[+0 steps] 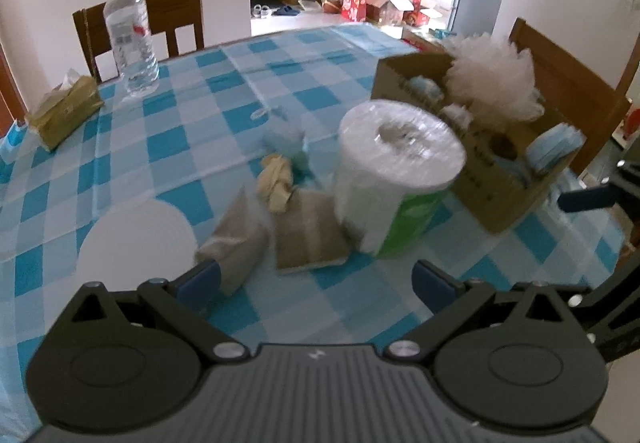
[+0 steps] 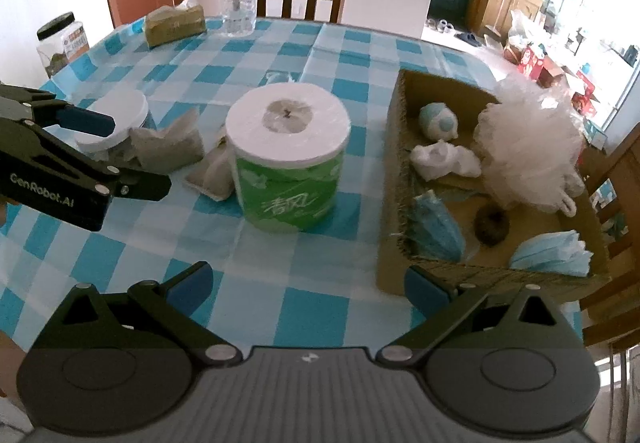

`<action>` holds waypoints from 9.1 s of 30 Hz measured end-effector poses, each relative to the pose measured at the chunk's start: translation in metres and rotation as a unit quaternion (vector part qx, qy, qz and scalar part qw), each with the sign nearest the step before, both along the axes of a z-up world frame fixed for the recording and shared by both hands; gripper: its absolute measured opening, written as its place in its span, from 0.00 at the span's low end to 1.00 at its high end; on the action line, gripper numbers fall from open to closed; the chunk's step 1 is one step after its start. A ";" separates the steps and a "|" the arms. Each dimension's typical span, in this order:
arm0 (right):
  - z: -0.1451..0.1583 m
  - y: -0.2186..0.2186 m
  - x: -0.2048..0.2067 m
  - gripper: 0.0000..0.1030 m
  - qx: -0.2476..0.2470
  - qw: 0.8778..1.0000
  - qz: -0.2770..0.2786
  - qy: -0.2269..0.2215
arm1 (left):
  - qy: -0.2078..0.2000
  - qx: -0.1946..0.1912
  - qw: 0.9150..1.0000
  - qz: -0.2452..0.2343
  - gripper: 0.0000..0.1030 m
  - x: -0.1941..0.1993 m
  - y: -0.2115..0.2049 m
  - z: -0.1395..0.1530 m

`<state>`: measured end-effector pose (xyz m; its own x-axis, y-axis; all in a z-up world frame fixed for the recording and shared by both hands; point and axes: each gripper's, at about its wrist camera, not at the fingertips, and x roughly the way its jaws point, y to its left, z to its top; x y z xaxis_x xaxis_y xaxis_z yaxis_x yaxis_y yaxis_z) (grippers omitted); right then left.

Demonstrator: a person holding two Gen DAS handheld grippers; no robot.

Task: Organize soft objects
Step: 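Withdraw both grippers from the box back toward the table items, then lower the left gripper onto the brown fabric pouch and close on it, then close the right gripper on the blue looped mask while the left gripper holds the pouch, then lift the mask and pouch and carry both toward the cardboard box, then open the right gripper over the box while the left gripper opens to drop the pouch, then withdraw both grippers from the box back toward the table items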

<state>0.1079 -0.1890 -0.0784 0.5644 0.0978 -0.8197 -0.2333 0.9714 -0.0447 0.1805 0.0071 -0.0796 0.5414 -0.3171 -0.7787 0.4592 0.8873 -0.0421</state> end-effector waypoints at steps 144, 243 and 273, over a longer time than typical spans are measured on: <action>-0.024 0.074 0.288 0.27 0.085 0.975 0.057 0.199 | 0.080 0.104 0.985 -0.111 0.20 0.129 -0.001 -0.004; 0.035 -0.120 0.040 1.00 0.085 0.993 -0.075 -0.027 | -0.077 0.051 0.994 -0.066 0.93 0.039 -0.102 0.090; 0.002 0.000 0.034 1.00 0.054 0.998 -0.028 0.035 | -0.010 0.068 0.985 -0.157 0.98 0.038 -0.004 0.016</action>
<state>0.1417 -0.1885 -0.0767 0.5140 0.1567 -0.8434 -0.1770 0.9814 0.0744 0.2187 0.0033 -0.0635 0.4499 -0.3643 -0.8154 0.7108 0.6988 0.0800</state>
